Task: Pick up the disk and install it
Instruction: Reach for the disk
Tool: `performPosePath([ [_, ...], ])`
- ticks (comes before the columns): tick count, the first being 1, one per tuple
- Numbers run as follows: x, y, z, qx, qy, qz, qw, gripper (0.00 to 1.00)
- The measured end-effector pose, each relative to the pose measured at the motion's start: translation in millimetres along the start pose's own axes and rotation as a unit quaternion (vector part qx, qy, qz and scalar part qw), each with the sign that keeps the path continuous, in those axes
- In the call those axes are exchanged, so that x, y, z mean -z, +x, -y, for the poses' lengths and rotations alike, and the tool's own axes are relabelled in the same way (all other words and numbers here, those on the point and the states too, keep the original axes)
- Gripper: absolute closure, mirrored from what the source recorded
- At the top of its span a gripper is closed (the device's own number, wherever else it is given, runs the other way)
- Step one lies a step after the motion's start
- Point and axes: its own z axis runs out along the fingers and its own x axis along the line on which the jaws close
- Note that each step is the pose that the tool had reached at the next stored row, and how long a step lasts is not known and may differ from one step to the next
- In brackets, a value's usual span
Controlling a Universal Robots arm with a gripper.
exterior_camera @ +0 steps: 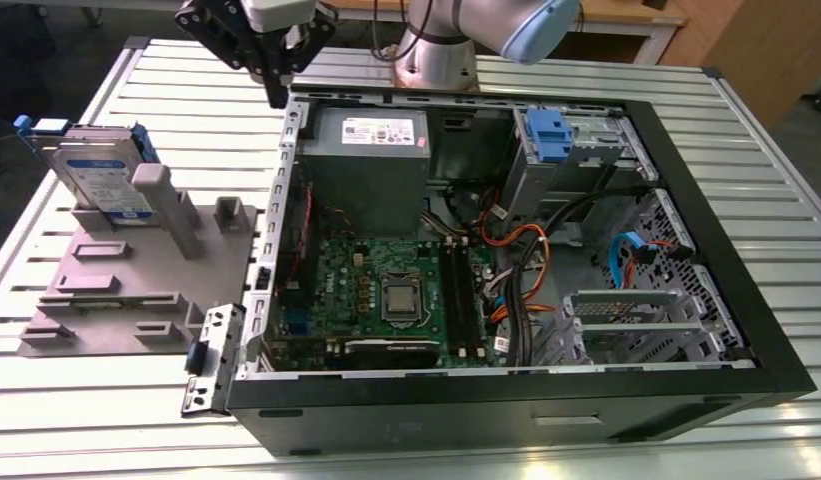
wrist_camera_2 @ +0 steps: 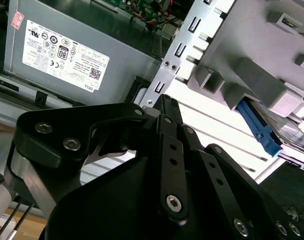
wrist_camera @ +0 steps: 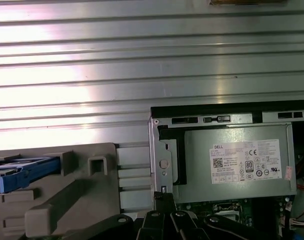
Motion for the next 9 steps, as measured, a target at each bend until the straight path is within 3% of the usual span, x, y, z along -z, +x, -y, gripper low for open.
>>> performPosePath([
  [9,0.0,13.3,1.0,0.0,0.0,0.0,1.0,0.89],
])
